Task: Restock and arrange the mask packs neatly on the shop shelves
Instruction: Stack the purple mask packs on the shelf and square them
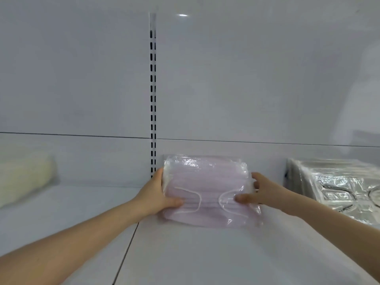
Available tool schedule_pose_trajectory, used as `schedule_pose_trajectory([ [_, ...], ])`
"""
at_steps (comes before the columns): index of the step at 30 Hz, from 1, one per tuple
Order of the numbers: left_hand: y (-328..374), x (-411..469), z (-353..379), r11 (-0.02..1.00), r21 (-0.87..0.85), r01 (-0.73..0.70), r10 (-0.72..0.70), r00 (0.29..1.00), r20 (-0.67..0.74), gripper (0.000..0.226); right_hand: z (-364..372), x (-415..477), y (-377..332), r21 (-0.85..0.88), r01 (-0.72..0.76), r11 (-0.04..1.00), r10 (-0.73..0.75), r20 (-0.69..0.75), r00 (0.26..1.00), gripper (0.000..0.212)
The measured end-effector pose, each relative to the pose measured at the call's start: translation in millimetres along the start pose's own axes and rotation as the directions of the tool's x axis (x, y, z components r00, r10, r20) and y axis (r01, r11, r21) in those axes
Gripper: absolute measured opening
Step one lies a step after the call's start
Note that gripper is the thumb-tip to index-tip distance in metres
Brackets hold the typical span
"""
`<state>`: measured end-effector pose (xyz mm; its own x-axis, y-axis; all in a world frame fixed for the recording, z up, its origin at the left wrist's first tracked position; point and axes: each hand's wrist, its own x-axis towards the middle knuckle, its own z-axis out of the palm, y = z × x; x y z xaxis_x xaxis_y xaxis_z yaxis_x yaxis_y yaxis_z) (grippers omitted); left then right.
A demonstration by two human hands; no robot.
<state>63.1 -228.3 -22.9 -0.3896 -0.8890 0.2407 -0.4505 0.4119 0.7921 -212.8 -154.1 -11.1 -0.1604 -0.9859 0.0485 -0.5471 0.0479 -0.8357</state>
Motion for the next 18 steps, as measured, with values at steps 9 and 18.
schedule_pose_trajectory([
  [9, 1, 9, 5, 1.0, 0.017, -0.024, 0.026, 0.981, -0.194, 0.1, 5, 10, 1, -0.155, 0.23, 0.961, -0.265, -0.266, 0.927, 0.065],
  [18, -5, 18, 0, 0.994, -0.105, 0.007, -0.015, 0.997, -0.075, 0.102, -6, 27, 18, 0.011, 0.161, 0.987, -0.161, -0.056, 0.985, 0.114],
])
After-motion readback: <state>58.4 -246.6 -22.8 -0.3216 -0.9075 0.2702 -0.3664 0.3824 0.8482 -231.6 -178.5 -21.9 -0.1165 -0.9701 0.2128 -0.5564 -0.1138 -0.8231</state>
